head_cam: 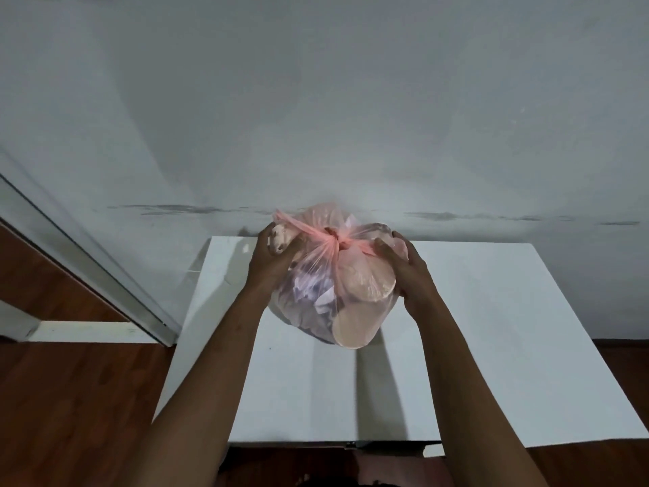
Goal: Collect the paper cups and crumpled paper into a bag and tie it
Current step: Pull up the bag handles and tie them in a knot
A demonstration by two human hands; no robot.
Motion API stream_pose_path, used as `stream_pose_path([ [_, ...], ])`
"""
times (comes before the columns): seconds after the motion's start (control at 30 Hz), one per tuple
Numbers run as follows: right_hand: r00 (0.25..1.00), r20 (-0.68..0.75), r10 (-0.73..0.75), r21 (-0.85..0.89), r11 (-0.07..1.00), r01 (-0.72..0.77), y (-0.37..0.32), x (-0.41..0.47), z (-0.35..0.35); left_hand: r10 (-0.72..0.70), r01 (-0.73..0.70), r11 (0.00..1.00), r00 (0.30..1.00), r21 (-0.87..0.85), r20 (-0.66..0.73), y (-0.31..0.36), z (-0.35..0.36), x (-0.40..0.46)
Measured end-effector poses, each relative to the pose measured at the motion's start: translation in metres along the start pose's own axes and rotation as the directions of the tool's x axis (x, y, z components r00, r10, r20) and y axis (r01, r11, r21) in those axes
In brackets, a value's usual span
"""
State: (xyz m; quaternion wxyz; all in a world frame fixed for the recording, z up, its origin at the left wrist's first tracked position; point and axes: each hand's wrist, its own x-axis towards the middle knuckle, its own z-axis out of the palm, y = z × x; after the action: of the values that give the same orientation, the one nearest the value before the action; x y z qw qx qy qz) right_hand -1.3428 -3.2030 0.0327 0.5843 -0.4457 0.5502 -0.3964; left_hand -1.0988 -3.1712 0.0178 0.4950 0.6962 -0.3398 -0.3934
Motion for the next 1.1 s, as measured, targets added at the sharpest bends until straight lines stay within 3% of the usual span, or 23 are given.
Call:
stream_pose_path([
  [0.3,0.987,0.155,-0.028,0.003,1.0,0.028,0.004,-0.014,0.035,0.022,-0.021,1.0,0.974,0.005,-0.228,-0.015,-0.047,-0.045],
  [0.6,0.892,0.448,-0.063,0.045,0.998,0.047,0.013,-0.06,0.146,0.064,-0.051,0.998,0.818,0.039,-0.571,-0.022,-0.158,-0.126],
  [0.77,0.822,0.563,-0.084,0.024,0.996,0.085,0.015,-0.091,0.217,0.087,-0.064,0.996,0.735,0.059,-0.673,-0.03,-0.228,-0.163],
  [0.97,0.732,0.667,-0.141,-0.047,0.972,0.23,0.022,-0.128,0.314,0.059,-0.044,0.998,0.652,0.04,-0.756,-0.058,-0.313,-0.184],
  [1.1,0.743,0.664,-0.083,-0.105,0.974,0.202,0.043,-0.148,0.383,0.005,-0.028,0.999,0.645,-0.017,-0.764,-0.09,-0.378,-0.173],
])
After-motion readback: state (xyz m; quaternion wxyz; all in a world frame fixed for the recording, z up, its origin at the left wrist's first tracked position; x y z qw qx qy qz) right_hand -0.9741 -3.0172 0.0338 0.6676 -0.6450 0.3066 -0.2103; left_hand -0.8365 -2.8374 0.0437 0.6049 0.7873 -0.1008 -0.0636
